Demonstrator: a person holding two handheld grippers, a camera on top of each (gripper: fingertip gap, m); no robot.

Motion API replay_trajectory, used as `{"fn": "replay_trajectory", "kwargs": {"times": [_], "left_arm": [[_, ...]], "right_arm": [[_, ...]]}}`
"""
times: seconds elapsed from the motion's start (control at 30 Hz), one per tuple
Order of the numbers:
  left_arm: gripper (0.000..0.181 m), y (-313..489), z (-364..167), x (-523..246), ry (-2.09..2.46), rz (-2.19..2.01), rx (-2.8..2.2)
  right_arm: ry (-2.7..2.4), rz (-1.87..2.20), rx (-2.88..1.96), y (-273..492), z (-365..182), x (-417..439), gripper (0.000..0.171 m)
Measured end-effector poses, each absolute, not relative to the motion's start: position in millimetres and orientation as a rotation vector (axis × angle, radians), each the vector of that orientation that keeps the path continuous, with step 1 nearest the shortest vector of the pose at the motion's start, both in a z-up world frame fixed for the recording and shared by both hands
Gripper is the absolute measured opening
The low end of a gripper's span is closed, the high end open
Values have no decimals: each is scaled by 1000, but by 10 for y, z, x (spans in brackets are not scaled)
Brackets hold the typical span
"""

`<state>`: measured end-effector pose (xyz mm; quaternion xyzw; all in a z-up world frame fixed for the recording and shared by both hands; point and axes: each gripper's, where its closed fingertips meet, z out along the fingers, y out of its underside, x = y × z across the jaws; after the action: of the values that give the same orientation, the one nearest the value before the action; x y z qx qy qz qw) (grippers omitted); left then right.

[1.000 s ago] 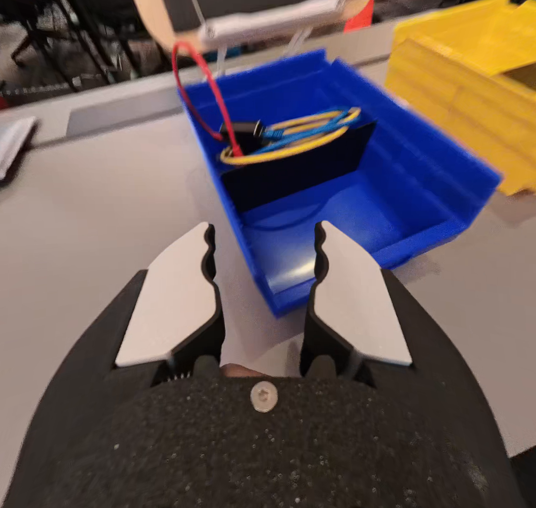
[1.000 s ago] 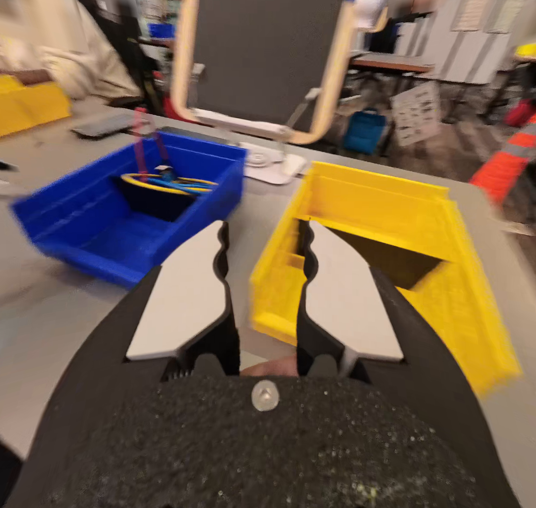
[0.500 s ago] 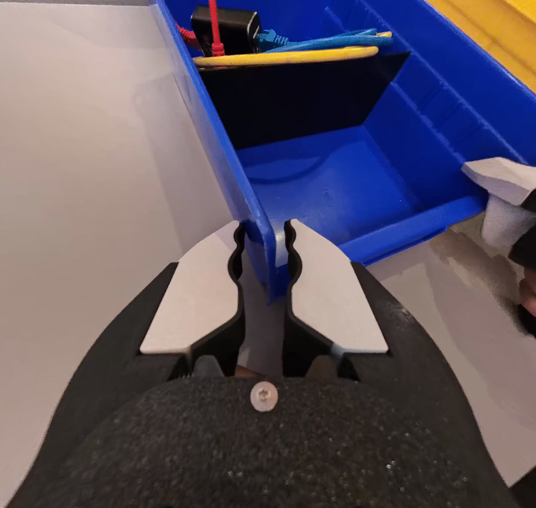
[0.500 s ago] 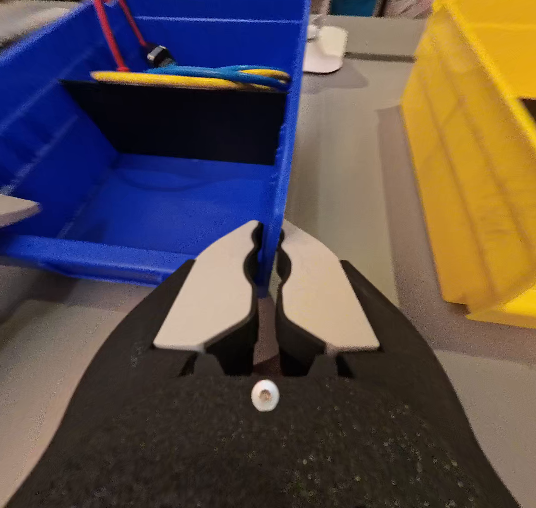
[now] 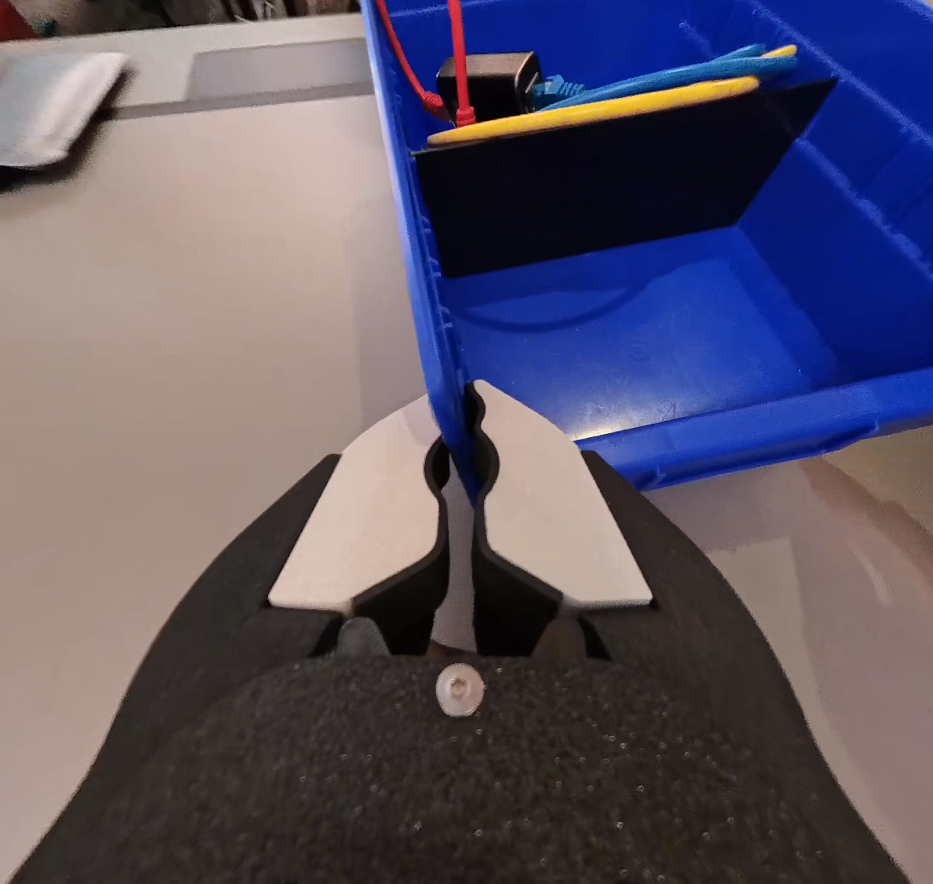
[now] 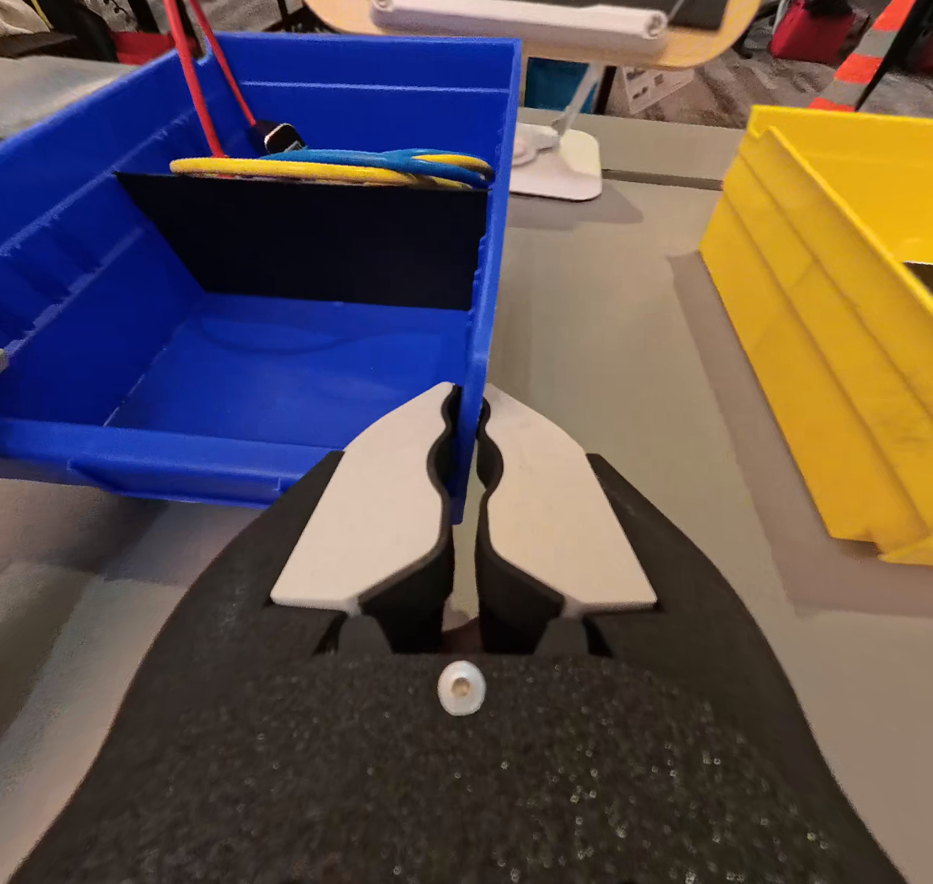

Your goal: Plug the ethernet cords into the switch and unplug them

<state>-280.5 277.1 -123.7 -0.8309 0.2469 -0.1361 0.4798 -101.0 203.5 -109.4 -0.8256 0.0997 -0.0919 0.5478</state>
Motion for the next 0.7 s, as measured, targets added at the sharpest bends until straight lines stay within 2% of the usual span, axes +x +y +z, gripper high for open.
{"fn": "replay_trajectory", "kwargs": {"times": [0.2,0.4,0.7], "left_arm": [[2,3116,-1082,-3555,557,-223,-1996],[2,3412,-1263,-4197,538,-238,-2073],[4,3475,-1380,-4512,401,-296,-2115]], "right_arm": [[222,-163,-1942,2478,-1074,-1705,2],[157,-136,-2013,2808,-1200,-2353,3],[-34,120,-2062,2793,-1372,-2736,11]]}}
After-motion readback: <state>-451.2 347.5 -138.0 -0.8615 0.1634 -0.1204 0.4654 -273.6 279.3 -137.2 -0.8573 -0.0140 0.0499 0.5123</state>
